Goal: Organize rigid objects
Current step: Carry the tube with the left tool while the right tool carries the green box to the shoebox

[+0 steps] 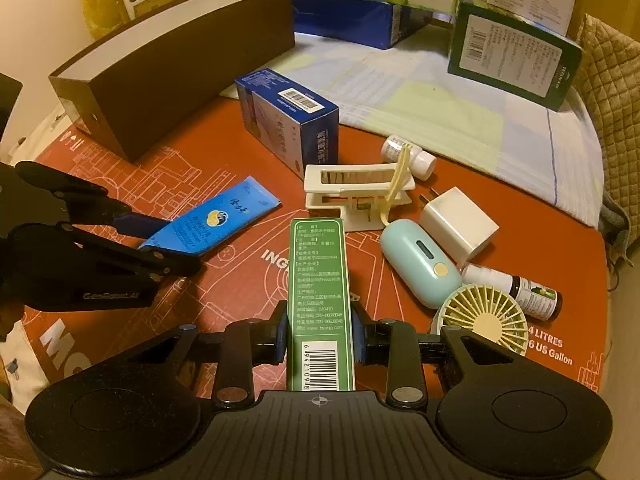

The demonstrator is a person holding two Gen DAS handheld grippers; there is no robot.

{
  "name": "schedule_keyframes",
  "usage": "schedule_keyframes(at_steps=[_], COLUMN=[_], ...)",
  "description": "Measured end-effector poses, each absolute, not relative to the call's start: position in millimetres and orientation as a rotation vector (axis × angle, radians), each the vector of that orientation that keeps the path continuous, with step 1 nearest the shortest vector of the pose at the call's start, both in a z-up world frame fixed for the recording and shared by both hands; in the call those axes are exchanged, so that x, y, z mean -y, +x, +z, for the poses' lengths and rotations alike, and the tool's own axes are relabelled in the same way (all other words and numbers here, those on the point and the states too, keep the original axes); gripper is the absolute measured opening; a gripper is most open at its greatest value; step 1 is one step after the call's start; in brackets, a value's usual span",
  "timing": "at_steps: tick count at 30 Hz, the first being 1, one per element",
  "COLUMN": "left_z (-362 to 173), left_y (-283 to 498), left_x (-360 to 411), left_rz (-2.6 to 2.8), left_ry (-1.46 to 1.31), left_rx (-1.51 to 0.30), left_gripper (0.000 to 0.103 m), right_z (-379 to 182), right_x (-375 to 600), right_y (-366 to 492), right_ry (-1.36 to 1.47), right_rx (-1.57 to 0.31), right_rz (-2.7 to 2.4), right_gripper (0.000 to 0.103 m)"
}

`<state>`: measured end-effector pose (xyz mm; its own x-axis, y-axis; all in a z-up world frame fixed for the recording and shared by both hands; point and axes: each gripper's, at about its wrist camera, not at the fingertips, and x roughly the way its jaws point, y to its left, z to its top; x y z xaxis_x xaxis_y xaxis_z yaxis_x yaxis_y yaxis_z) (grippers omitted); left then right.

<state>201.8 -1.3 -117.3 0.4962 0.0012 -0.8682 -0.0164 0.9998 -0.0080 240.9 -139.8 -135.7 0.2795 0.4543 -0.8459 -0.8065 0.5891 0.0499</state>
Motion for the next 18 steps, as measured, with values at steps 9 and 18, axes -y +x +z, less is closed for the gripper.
schedule_keyframes(at_steps=[9,18], left_z=[-106,-78], left_y=[186,158], left_x=[1,-8], left_rz=[0.066,0.130], left_ry=[-0.050,-0.104], left_rx=[-1.025,-0.962], left_gripper=[0.031,0.031], right_z=[-133,-114], right_x=[142,147], right_y=[237,230], right_ry=[-0.449,-0.397], right_rx=[-0.945,-0.913], right_rz=[0.915,0.961], right_gripper=[0.027,0.027])
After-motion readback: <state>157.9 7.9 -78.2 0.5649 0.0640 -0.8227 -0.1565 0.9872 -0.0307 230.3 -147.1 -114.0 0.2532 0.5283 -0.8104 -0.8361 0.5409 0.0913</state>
